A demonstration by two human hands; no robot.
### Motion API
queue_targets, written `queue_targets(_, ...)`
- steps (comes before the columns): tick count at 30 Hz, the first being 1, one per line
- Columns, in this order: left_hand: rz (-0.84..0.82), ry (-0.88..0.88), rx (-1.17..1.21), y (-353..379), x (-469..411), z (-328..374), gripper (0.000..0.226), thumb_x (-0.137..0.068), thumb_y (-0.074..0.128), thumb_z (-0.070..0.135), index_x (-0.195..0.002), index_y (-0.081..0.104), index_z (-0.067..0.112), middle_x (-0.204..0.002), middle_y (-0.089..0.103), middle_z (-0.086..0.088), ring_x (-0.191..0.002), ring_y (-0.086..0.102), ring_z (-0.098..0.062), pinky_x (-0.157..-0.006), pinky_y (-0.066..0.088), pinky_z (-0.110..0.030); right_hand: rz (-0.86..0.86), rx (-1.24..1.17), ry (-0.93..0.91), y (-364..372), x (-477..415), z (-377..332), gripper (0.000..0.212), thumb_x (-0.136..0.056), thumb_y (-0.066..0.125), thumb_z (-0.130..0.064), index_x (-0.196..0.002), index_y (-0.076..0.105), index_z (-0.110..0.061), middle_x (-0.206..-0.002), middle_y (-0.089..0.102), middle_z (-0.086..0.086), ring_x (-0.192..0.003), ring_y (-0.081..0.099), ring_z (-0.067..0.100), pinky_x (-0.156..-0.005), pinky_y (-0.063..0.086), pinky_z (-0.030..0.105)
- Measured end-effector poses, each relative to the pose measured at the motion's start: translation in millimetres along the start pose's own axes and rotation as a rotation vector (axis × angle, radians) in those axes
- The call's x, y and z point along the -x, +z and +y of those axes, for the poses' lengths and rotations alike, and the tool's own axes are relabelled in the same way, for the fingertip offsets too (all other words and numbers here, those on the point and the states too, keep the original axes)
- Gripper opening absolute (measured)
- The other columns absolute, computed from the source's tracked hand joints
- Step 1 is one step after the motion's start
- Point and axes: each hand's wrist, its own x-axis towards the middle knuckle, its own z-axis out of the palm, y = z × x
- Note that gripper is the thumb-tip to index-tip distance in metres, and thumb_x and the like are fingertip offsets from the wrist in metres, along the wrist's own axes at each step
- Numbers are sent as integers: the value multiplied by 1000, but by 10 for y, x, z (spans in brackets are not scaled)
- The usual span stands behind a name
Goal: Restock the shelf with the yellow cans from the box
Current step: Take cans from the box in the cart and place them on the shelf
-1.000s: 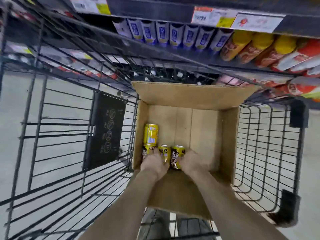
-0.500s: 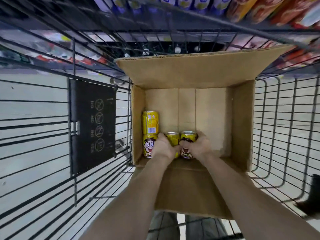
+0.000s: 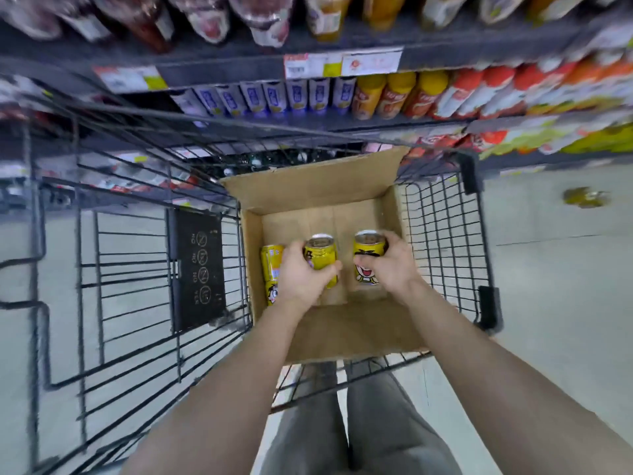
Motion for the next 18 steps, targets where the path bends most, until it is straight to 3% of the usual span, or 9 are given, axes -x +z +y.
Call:
queue_targets(3,36,175,5,-274,187,552,59,-55,84,54,-100,51,35,-103,65,0,-95,66,-19,-87,56,-43,91,-45,-112,-430,351,-390,47,-69,88,-22,-110,64,-26,-103,69,-1,-96,65,18,-87,52,30)
queue_targets(5,51,318,-1,-440,395,971,62,-58,87,50,-108,54,32,-108,63,0,-98,65,-19,-91,54,-40,124,-111,-165,-744,599,-618,44,-68,88,-20,-105,65,-29,-104,69,-2,-97,67,17,-90,54,32)
queue_targets(8,22,468,-16,-615,752,1578,66,-67,94,39,-120,57,23,-113,61,1,-101,62,-15,-83,46,-15,211,-158,-252,-1257,918,-889,59,-60,90,-30,-113,63,-25,-109,71,-3,-99,69,14,-93,56,39)
queue_targets(10,-5,553,-22,-669,968,1950,62,-70,93,37,-118,54,29,-111,64,8,-97,63,-8,-76,42,-6,273,-194,-313,-1616,1131,-1038,63,-64,91,-25,-119,61,-23,-112,69,-2,-101,68,15,-94,55,35)
queue_targets(12,-25,649,-11,-687,1170,2295,60,-71,93,38,-116,53,34,-108,68,15,-95,66,1,-80,49,-13,326,-232,-362,-1960,1312,-1145,69,-66,91,-24,-127,59,-18,-115,68,0,-103,67,16,-94,55,33)
queue_targets(15,-42,755,-20,-637,1478,2781,59,-73,92,38,-117,52,38,-103,63,27,-91,59,17,-78,47,-9,352,-305,-399,-2485,1555,-1216,76,-69,90,-22,-136,55,-12,-115,68,1,-97,67,12,-85,56,26)
queue_targets(18,-60,834,-15,-439,1790,3212,62,-77,90,39,-121,47,41,-107,62,26,-96,63,5,-79,48,-16,407,-342,-427,-3066,1739,-1181,78,-61,93,-33,-130,59,-18,-110,70,-2,-95,69,12,-90,58,37)
